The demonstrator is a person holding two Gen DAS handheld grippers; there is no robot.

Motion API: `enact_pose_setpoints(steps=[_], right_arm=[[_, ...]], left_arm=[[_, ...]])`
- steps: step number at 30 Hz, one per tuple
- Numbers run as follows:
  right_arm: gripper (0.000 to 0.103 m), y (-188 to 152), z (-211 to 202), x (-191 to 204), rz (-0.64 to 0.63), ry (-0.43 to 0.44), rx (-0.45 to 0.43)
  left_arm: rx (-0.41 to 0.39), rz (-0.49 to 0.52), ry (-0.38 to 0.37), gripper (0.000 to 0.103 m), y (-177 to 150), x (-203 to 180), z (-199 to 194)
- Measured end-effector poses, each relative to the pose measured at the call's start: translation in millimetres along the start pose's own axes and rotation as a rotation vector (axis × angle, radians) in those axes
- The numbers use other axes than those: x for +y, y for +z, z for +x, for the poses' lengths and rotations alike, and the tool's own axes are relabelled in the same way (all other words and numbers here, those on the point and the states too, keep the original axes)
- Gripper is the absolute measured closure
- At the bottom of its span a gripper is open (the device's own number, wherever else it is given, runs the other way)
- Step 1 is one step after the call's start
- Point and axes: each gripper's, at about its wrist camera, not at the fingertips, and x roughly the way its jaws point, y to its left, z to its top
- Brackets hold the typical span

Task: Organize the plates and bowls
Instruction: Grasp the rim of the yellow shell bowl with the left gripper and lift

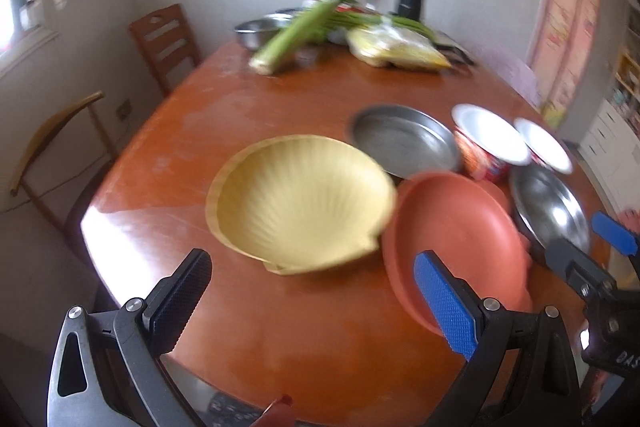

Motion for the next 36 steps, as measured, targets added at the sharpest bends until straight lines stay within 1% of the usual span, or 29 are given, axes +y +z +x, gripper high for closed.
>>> enact_pose_setpoints(steps=[3,6,10,12,14,15,17,20,22,23,24,27,28,30,33,36], right_arm=[[0.001,14.3,12.0,19.7,-0.063,0.042,0.015],[0.002,30.0,28.7,40.3,-0.117,0.107,0.043],[0.005,43.9,58.0,69.4,-0.205,0.139,0.096],[0.011,47.1,74.2,77.8,-0.217,0.154,0.139],[0.014,48.0,87.3,85.3,-0.231,0.152,0.173],[0.017,47.4,92.6,87.3,-0.234,0.16,0.187],[0.021,48.3,104.1,92.3,-0.231,0.189,0.225],[0.026,49.8,110.2,97.8,-0.246,0.199,0.237],[0.028,52.5,114.7,101.5,-0.256,0.22,0.254],[0.032,54.1,118.4,101.2,-0.256,0.23,0.267],[0.038,54.9,122.2,102.7,-0.261,0.227,0.282],[0.045,55.7,129.3,106.2,-0.27,0.238,0.311],[0.045,55.9,130.9,106.9,-0.271,0.249,0.317],[0.049,56.2,132.9,108.9,-0.274,0.247,0.32],[0.05,57.4,139.3,109.1,-0.275,0.242,0.337],[0.05,58.3,144.7,112.1,-0.289,0.224,0.349]], left_arm=[[-0.01,-0.071,0.033,0.002,10.6,31.7,2.2],[0.011,-0.108,0.068,0.002,19.2,56.8,12.7],[0.077,-0.149,0.055,0.002,27.0,83.1,38.3],[0.112,-0.157,0.045,0.002,29.4,90.6,51.9],[0.142,-0.165,0.024,0.002,31.7,93.7,63.8],[0.149,-0.167,0.003,0.002,32.5,94.1,67.6],[0.158,-0.163,-0.014,0.002,33.5,94.2,72.9],[0.165,-0.145,-0.024,0.002,36.5,91.0,79.6],[0.169,-0.142,-0.041,0.002,39.8,90.8,83.7],[0.173,-0.139,-0.046,0.002,41.1,90.1,85.7],[0.175,-0.131,-0.046,0.002,41.8,88.4,86.6],[0.177,-0.122,-0.053,0.002,44.6,86.6,89.1],[0.179,-0.118,-0.054,0.002,45.1,86.2,90.1],[0.182,-0.112,-0.048,0.003,46.4,86.0,92.1],[0.196,-0.119,-0.059,0.005,48.3,86.8,97.0],[0.214,-0.125,-0.074,0.014,48.9,85.9,102.3]])
